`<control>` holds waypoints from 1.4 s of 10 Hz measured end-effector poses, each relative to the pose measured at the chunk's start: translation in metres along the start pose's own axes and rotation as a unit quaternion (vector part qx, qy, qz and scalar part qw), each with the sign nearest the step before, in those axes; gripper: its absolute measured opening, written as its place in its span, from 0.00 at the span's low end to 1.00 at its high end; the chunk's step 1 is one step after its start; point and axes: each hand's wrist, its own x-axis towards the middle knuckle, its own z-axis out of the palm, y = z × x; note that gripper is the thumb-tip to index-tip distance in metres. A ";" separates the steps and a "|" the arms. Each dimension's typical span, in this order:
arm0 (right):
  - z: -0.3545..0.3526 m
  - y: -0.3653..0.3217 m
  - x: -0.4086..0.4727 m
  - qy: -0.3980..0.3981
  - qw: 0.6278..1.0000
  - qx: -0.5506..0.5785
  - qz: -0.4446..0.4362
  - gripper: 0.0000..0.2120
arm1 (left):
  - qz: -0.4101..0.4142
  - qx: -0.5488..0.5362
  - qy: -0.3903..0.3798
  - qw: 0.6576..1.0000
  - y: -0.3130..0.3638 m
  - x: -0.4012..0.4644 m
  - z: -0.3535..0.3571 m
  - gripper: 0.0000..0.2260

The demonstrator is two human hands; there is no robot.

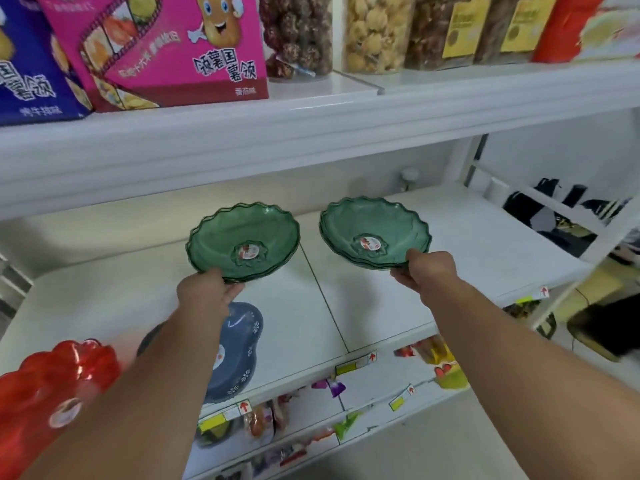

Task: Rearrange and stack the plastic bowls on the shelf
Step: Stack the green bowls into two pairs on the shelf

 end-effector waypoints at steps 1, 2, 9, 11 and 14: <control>-0.022 -0.005 0.010 0.006 1.000 0.006 -0.003 0.09 | -0.029 0.018 -0.029 0.999 -0.006 -0.013 0.024 0.04; -0.045 -0.011 0.028 0.010 1.000 0.001 -0.002 0.08 | -0.047 0.010 -0.055 0.997 -0.019 -0.022 0.045 0.10; -0.202 -0.063 0.198 -0.028 0.999 -0.033 0.025 0.08 | -0.027 -0.036 0.051 0.998 -0.124 -0.110 0.237 0.05; -0.203 -0.066 0.227 -0.015 0.999 -0.029 0.020 0.05 | -0.016 -0.023 0.035 0.999 -0.134 -0.086 0.270 0.08; -0.209 -0.072 0.271 0.001 1.000 -0.009 0.016 0.05 | -0.015 -0.018 0.019 1.000 -0.148 -0.071 0.309 0.11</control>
